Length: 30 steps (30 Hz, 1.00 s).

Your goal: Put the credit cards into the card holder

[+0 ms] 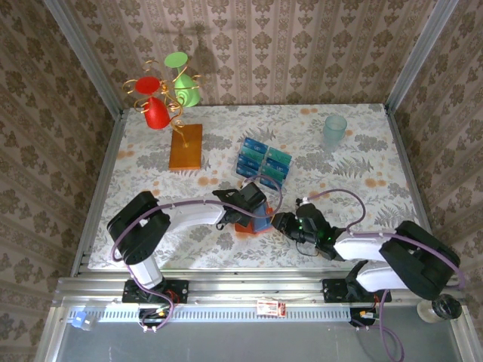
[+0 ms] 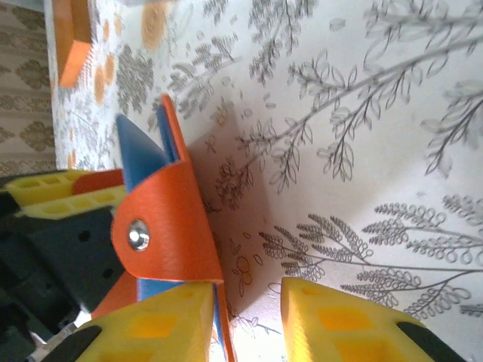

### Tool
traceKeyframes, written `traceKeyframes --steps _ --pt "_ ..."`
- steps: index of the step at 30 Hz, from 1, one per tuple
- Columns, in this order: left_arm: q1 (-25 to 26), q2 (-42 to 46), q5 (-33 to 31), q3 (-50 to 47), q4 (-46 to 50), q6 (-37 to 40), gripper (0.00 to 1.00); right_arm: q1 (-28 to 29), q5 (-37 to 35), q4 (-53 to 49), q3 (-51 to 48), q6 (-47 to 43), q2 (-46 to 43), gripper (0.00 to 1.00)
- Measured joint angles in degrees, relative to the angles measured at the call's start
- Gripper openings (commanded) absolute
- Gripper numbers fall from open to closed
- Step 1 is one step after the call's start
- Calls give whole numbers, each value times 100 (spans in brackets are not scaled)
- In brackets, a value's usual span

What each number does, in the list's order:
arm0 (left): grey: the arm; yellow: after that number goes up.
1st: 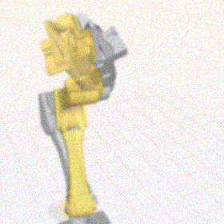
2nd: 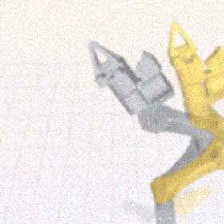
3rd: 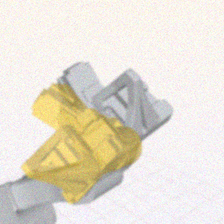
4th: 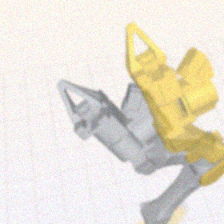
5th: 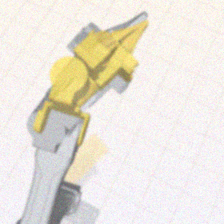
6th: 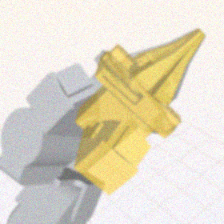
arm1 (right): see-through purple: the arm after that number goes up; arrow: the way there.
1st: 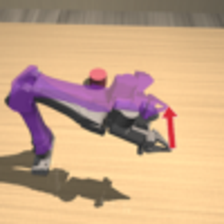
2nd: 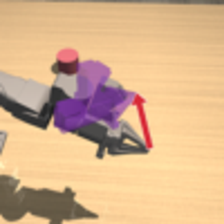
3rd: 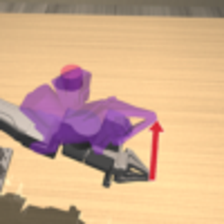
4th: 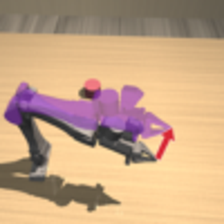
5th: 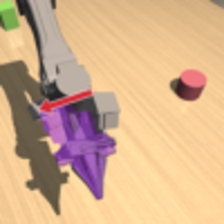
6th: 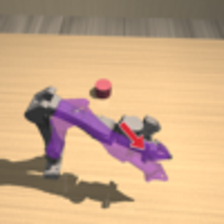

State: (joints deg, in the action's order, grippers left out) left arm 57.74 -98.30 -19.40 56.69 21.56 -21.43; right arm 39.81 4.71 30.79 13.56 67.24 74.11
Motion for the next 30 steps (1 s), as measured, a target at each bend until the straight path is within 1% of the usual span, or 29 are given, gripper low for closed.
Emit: traceKeyframes --steps 3,8,10,13,19,25,28,30 --pt "0 0 -15 13 17 48 25 -179 2 -385 0 -101 -472 27" --pt "0 0 -37 92 44 136 25 -289 20 -1132 155 -352 -1202 14" --pt "-2 0 -42 109 50 181 25 -293 72 -1344 319 -474 -1303 12" --pt "-2 0 -50 122 57 229 25 -286 258 -1493 636 -640 -1231 9" --pt "-13 0 -66 129 59 326 25 -109 520 -1344 1182 -756 -367 8" --pt "-85 0 -81 140 59 328 26 24 656 -789 1478 -706 850 5" --pt "-157 7 -79 138 57 326 32 28 662 -466 1478 -625 1355 5" --pt "-195 57 -74 96 28 334 38 28 647 -260 1436 -549 1545 4"
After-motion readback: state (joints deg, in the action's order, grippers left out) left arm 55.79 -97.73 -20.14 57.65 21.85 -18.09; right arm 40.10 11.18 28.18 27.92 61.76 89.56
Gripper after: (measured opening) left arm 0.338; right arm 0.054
